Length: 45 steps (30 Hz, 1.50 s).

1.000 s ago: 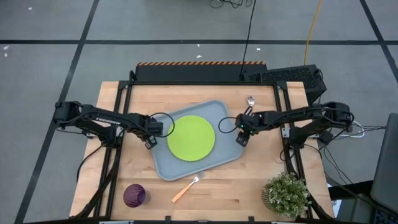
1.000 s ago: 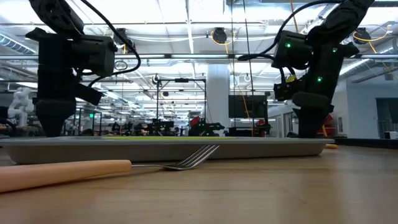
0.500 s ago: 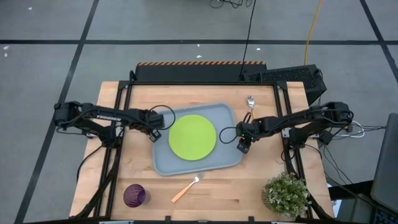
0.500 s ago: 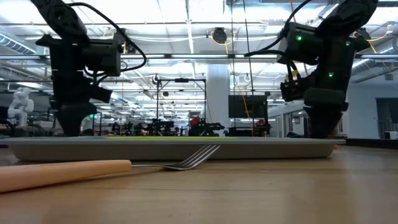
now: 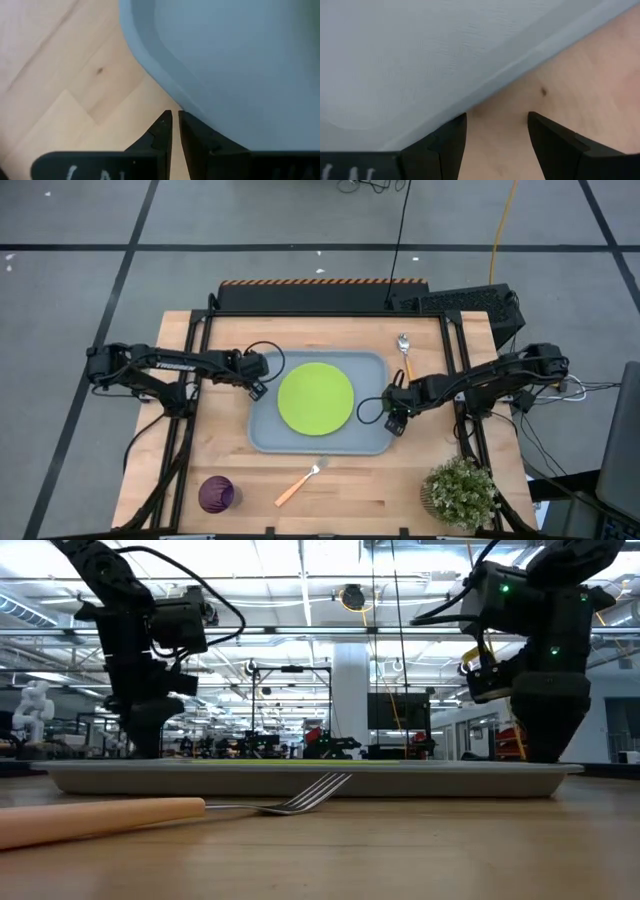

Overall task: Pick and place plate/cup/fork/spoon on tray
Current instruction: Adjust the gray serving tray to the center of the table

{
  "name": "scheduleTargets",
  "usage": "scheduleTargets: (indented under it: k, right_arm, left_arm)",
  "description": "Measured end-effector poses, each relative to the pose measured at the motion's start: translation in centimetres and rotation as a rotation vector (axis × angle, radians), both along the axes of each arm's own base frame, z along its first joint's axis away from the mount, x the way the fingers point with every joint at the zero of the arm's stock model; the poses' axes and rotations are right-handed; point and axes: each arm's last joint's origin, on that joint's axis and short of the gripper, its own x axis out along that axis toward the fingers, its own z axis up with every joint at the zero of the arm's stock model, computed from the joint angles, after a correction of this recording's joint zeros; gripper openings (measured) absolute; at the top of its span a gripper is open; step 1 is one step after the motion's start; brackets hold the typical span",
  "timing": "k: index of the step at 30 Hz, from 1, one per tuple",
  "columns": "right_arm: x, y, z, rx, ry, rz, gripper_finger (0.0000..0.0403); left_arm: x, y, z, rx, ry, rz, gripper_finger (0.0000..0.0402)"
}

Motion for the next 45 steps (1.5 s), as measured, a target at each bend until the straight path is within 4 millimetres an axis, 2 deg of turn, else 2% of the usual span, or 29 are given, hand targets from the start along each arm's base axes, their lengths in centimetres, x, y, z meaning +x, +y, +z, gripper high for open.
scheduleTargets:
  k: [4,9,13,19,23,27,30,32,38,45]
  right_arm:
    - [0.0,0.2,0.8,-0.018,-0.048,-0.02,0.0203]
    - [-0.4,0.0,1.4,-0.04,-0.071,-0.027,0.0203]
    - [-0.9,0.0,1.8,-0.04,-0.061,-0.03,0.0203]
    - [-2.2,-0.2,2.5,-0.066,-0.021,-0.05,0.0203]
    - [-2.9,-0.3,3.3,-0.082,-0.043,-0.074,0.0203]
    - [-3.3,-0.5,4.1,-0.098,-0.093,-0.093,0.0203]
    - [-3.5,-0.5,4.5,-0.098,-0.117,-0.091,0.0203]
    - [-3.4,-0.5,4.6,-0.102,-0.14,-0.066,0.0203]
    - [-2.2,-0.4,5.7,-0.147,-0.313,0.079,0.0203]
    - [-1.6,-0.8,7.6,-0.172,-0.526,0.099,0.0203]
  left_arm:
    - [1.1,-0.2,0.7,-0.049,-0.101,-0.04,0.0042]
    - [2.2,-1.4,0.9,-0.119,-0.202,-0.122,0.0042]
    - [2.0,-2.3,0.8,-0.134,-0.17,-0.146,0.0042]
    - [1.4,-2.6,0.9,-0.14,-0.122,-0.15,0.0042]
    - [1.4,-2.5,2.6,-0.092,-0.106,-0.162,0.0042]
    - [0.6,-2.2,5.0,0.041,-0.016,-0.156,0.0042]
    - [-0.4,-2.0,5.4,0.095,0.092,-0.133,0.0042]
    - [-0.8,-2.0,5.0,0.082,0.125,-0.119,0.0042]
    - [-1.8,-2.3,2.1,0.005,0.22,-0.071,0.0042]
    - [-2.0,-2.7,-1.2,-0.11,0.249,-0.068,0.0042]
